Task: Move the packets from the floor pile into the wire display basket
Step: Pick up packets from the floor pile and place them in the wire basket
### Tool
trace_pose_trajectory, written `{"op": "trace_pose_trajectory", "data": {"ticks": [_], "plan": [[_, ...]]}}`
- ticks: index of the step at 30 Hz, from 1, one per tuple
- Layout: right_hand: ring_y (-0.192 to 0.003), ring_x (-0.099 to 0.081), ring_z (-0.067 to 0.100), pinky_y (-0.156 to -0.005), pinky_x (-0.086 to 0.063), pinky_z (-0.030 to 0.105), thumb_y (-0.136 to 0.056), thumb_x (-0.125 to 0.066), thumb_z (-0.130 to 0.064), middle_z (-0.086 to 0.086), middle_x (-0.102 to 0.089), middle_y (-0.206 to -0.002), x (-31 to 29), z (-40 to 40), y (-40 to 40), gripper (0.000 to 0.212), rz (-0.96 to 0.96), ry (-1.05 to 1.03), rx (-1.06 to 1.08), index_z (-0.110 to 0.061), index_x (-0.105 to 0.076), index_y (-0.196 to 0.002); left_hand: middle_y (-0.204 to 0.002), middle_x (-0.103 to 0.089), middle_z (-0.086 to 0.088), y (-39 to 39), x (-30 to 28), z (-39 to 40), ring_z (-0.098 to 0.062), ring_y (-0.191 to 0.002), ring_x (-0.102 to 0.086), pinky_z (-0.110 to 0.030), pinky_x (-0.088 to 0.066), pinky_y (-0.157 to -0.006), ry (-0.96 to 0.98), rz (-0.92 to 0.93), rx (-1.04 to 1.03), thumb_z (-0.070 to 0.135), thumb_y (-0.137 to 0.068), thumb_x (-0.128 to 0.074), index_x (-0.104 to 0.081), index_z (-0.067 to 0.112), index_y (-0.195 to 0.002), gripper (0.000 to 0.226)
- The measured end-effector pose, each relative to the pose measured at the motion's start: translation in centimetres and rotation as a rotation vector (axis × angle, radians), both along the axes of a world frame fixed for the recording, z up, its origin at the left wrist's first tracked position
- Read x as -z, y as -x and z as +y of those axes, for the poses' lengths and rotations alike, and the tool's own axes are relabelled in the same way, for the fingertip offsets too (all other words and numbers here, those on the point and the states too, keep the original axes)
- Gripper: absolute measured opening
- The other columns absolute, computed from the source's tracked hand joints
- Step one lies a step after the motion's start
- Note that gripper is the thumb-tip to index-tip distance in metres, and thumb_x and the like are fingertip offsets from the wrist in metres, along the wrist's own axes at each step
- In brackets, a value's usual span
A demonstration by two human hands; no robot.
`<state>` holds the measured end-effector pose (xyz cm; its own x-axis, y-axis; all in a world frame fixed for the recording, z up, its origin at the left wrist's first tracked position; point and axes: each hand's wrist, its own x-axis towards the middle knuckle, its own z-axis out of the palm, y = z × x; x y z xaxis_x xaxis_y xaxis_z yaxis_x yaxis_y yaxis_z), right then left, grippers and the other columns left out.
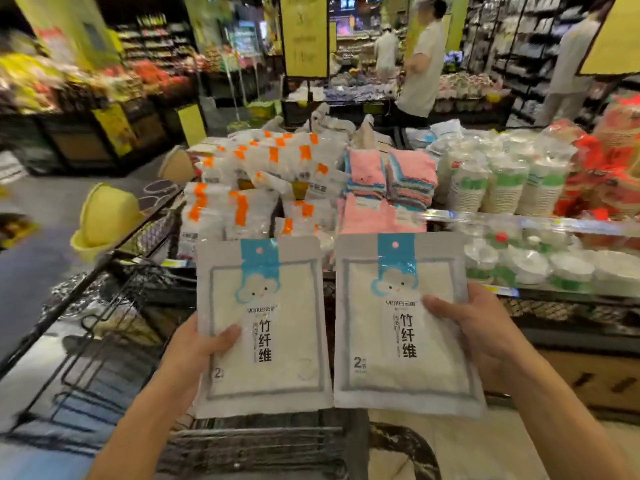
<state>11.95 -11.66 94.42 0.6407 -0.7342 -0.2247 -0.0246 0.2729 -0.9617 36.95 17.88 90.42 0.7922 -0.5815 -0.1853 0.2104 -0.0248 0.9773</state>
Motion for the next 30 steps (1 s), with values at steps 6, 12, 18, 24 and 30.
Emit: {"op": "trace_pose_trajectory", "data": {"ticks": [6,12,18,24,30], "plan": [[-0.092,-0.076,0.039,-0.071,-0.065,0.049,-0.085,-0.071,0.001,0.021,-0.077,-0.106,2.0,5.1,-3.7,0.034,-0.028,-0.061,-0.124,-0.001,-0.066,-0.119,-0.114,-0.073,-0.023,-1.3,1.1,7.9,-0.044,-0.101,-0.072,-0.064,-0.055,-0.091,-0.044,0.052,-0.121,0.010,-0.078,-0.075,-0.059,0.004,-0.128,0.052],[-0.097,-0.075,0.043,-0.089,-0.057,0.061,-0.090,-0.069,0.005,0.022,-0.076,-0.109,2.9,9.1,-8.8,0.035,0.000,-0.034,-0.141,-0.001,-0.063,-0.124,-0.115,-0.074,-0.020,-5.5,2.0,13.0,-0.043,-0.104,-0.072,-0.065,-0.052,-0.095,-0.057,0.076,-0.109,0.010,-0.082,-0.075,-0.058,0.008,-0.131,0.052],[-0.099,-0.075,0.042,-0.091,-0.056,0.062,-0.092,-0.068,0.003,0.021,-0.076,-0.111,5.0,13.3,-14.3,0.033,0.040,-0.021,-0.106,-0.003,-0.064,-0.124,-0.116,-0.074,-0.020,-10.3,2.7,17.5,-0.042,-0.105,-0.072,-0.062,-0.055,-0.093,-0.066,0.096,-0.018,0.033,-0.055,-0.092,-0.060,0.010,-0.128,0.083],[-0.091,-0.077,0.035,-0.084,-0.061,0.055,-0.092,-0.069,0.002,0.015,-0.079,-0.102,7.9,16.3,-18.6,0.027,0.127,-0.023,-0.051,-0.007,-0.066,-0.118,-0.110,-0.075,-0.020,-15.1,5.5,19.5,-0.041,-0.099,-0.074,-0.060,-0.058,-0.086,-0.144,0.139,-0.038,0.010,-0.086,-0.073,-0.058,0.008,-0.128,0.045],[-0.086,-0.078,0.032,-0.069,-0.063,0.046,-0.092,-0.070,0.001,0.014,-0.079,-0.098,11.4,15.6,-22.4,0.025,0.192,-0.055,-0.021,-0.008,-0.066,-0.115,-0.097,-0.078,-0.012,-18.3,8.2,17.8,-0.030,-0.085,-0.077,-0.044,-0.061,-0.067,-0.249,0.159,-0.086,0.006,-0.086,-0.071,-0.060,0.009,-0.118,0.034]]}}
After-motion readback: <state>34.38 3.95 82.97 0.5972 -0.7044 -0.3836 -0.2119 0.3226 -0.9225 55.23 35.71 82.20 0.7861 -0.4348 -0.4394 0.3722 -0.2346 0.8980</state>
